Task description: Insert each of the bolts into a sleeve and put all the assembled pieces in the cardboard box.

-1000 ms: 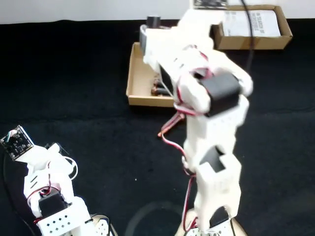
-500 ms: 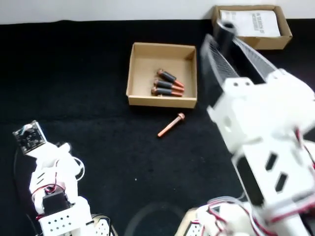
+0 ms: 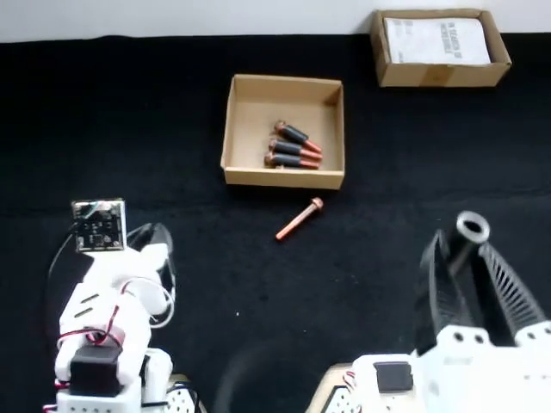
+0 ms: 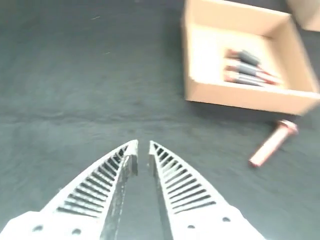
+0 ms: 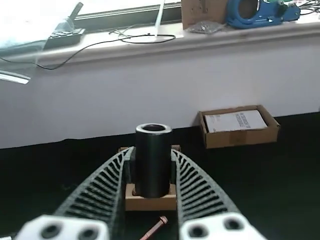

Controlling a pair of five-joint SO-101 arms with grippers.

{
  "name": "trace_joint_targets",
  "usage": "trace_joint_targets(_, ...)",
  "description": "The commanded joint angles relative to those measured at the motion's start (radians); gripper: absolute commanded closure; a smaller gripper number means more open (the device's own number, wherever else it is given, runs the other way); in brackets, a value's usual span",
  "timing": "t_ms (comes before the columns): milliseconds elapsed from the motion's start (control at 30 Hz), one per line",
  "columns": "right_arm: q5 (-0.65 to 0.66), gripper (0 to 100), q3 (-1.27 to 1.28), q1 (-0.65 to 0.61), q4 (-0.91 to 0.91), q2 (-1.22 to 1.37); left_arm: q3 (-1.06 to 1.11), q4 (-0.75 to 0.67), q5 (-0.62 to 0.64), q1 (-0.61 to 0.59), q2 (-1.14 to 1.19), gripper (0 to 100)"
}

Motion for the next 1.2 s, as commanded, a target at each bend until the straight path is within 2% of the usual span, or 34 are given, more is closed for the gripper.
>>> trace_joint_targets(0,0.006,99.1,0.231,0.061,-0.081,-0.147,-0.166,0.015,0.032,0.053,0.177,93)
trace_joint_targets(133,0.008,99.1,0.541,0.179,-0.257,-0.335,-0.387,0.075,0.092,0.094,0.456,93)
trace_joint_targets(300,0.017,99.1,0.957,0.348,-0.519,-0.591,-0.682,0.258,0.103,0.237,0.806,92)
trace_joint_targets(400,0.061,99.1,1.142,0.427,-0.610,-0.684,-0.834,0.345,0.097,0.300,0.977,92)
trace_joint_targets(533,0.061,99.1,1.218,0.578,-0.645,-0.662,-0.992,0.417,0.084,0.344,1.165,92)
trace_joint_targets(600,0.061,99.1,1.254,0.630,-0.680,-0.668,-1.035,0.434,0.021,0.364,1.245,92)
trace_joint_targets(1000,0.066,99.1,1.616,0.928,-0.990,-0.670,-1.188,0.427,-0.143,0.476,1.643,92)
trace_joint_targets(1067,0.068,99.1,1.679,0.972,-1.050,-0.670,-1.256,0.427,-0.155,0.478,1.721,89)
trace_joint_targets(1167,0.069,99.1,1.762,1.020,-1.136,-0.670,-1.360,0.428,-0.155,0.473,1.837,80)
